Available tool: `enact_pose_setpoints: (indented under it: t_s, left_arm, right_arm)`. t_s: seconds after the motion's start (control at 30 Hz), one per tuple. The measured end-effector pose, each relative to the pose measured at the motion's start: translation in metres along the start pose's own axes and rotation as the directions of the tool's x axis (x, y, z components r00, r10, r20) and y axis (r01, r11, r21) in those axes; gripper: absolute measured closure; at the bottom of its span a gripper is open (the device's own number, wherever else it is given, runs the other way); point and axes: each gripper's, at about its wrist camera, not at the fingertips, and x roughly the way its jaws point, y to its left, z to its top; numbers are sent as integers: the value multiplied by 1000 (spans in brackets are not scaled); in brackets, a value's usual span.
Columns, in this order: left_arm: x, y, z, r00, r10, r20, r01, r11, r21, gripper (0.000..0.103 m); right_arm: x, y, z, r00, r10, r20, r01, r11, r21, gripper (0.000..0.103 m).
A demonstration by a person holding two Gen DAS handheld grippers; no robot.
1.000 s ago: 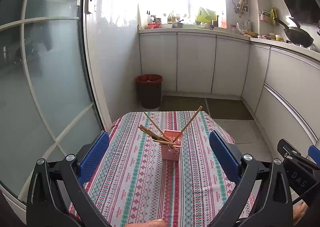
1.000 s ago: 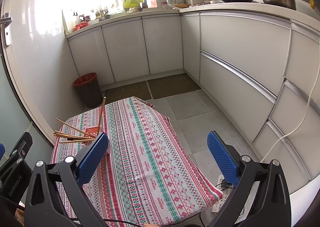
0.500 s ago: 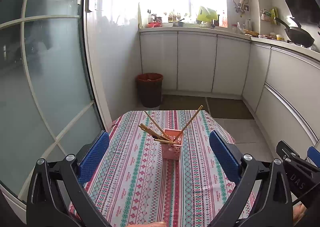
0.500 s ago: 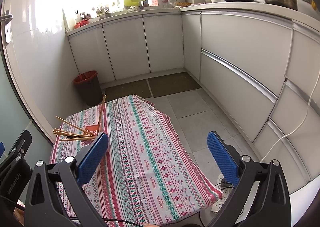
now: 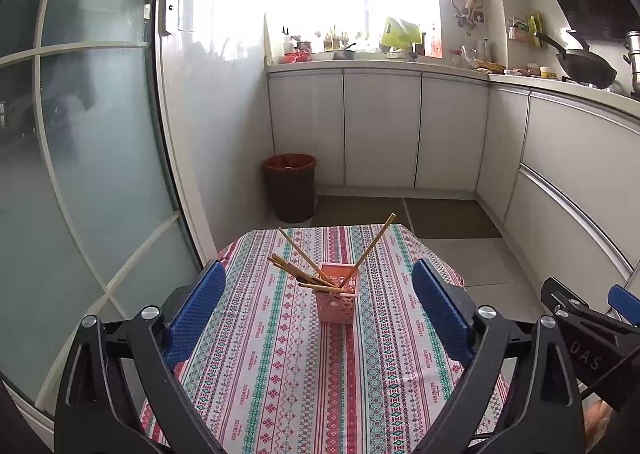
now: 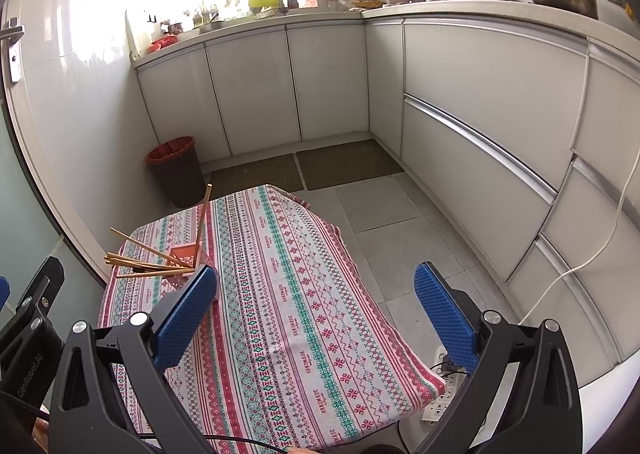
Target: Organize utensils
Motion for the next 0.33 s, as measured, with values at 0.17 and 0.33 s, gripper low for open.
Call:
enact_pose_setpoints:
  t_s: [0.17,0.33]
  left_arm:
    - [-2,-1,3,1000,0,0,0,1000,0,8]
    - [-2,0,5,1000,5,0,-5,1000,-10,7]
  right_arm:
    - [0,-1,-1,1000,5,-4,-5,1000,8,7]
    - [0,-3,-1,1000,6,-1,-6,1000,14,7]
